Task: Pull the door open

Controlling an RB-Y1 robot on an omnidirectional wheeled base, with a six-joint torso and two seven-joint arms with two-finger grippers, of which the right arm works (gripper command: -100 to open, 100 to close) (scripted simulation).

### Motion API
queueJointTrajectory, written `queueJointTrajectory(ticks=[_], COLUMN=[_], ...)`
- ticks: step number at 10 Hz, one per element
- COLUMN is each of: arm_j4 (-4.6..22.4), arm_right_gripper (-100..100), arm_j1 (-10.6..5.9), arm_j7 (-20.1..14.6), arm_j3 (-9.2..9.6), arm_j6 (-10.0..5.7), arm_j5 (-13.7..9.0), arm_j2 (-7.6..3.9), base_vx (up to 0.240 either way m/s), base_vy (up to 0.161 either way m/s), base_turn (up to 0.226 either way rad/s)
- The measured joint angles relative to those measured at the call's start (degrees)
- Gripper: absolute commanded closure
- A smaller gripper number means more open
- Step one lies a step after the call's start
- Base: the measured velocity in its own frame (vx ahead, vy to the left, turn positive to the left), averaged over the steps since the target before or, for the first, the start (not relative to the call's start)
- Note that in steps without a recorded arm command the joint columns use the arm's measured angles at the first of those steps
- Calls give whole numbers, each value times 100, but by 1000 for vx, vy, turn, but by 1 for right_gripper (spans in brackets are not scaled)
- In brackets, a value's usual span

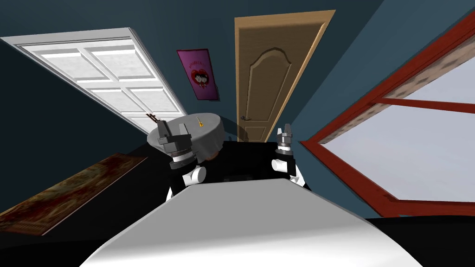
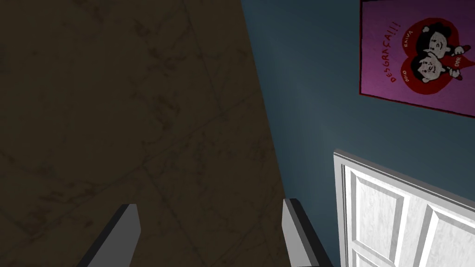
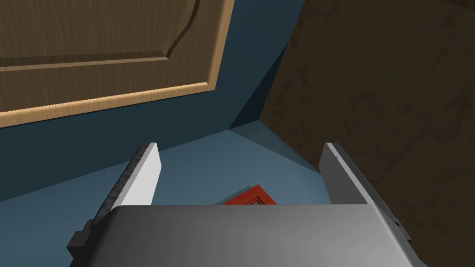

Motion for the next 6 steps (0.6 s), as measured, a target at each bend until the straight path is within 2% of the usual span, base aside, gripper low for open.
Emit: queueJointTrajectory(ticks=[2,5,6], arm_j4=[277,744,876], arm_right_gripper=[-100,-100,-100], arm_j1=[-139,-304,-368], arm_j7=[71,145,188], arm_j3=[-93,-286,-354], arm_j6=[-34,-125,-144], arm_j5=[-53,-173,-216], arm_j2=[-25,-100,-116], base_vx=[29,46,42], base_vy=[-30,-52,-43], base_turn=[73,229,46])
